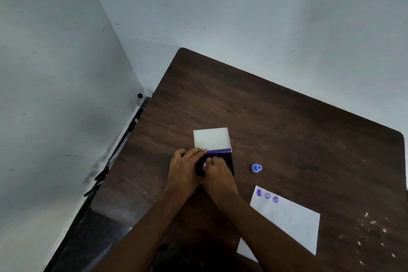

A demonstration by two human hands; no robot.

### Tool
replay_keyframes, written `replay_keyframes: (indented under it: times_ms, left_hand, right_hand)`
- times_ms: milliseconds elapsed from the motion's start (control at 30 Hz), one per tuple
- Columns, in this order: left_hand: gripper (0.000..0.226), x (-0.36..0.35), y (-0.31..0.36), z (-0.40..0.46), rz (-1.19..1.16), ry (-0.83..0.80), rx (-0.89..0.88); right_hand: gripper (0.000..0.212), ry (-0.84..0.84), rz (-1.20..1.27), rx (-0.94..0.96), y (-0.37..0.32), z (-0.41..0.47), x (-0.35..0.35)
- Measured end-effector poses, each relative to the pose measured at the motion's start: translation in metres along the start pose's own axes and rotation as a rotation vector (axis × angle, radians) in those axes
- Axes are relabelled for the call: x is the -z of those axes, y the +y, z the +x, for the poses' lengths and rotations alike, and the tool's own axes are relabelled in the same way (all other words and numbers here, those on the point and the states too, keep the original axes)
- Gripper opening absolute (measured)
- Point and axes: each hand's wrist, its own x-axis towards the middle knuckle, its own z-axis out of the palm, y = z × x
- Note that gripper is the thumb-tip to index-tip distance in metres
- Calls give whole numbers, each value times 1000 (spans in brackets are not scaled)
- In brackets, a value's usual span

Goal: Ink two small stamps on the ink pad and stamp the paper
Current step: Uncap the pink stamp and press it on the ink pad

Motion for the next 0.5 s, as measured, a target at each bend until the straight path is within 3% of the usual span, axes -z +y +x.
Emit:
replay_keyframes:
  times_ms: [267, 400, 500]
  left_hand:
    - [59, 3, 5, -1, 15, 17, 3]
    - [66, 8, 8, -4, 33, -4, 9]
    - [78, 9, 8, -6, 42, -14, -6]
  right_hand:
    - [41, 56, 14, -9, 0, -3, -2]
    - [39, -19, -1, -22, -1, 0, 8]
    - [30, 11, 243, -170, 1, -8, 21]
